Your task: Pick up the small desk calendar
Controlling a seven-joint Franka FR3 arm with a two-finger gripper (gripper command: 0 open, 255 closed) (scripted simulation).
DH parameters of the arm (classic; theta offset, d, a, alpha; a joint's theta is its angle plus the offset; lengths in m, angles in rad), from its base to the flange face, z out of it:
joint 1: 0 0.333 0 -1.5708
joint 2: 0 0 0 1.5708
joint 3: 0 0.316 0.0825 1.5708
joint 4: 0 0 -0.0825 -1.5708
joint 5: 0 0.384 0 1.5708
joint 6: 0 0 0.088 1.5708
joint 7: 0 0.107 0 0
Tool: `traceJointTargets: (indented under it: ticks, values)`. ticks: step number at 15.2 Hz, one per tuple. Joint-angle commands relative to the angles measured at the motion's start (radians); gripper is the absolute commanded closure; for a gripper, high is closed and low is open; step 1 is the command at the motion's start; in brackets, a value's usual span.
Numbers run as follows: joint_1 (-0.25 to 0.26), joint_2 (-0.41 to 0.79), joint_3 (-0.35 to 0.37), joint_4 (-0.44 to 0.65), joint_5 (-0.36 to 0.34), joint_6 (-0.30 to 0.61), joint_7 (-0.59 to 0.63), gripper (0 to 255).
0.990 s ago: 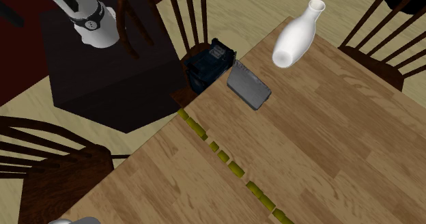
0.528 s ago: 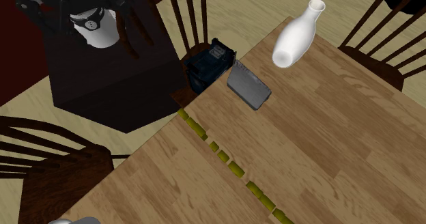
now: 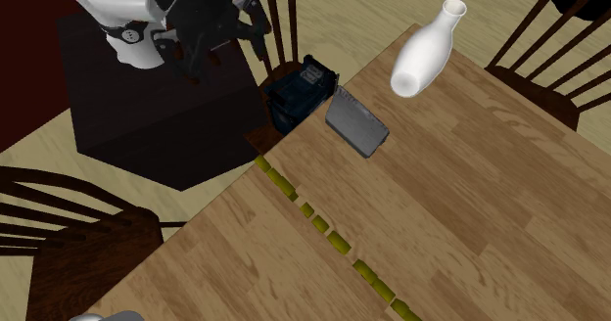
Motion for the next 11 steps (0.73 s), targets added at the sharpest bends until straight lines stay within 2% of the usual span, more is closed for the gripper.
traceJointTargets:
  ticks: [1, 6, 11]
  values:
    - [0.011, 0.062, 0.024, 0.02, -0.003, 0.048, 0.01, 0]
    - [0.038, 0.221, 0.087, 0.083, -0.035, 0.153, 0.058, 0]
    - [0.071, 0.389, 0.136, 0.17, -0.109, 0.237, 0.126, 0]
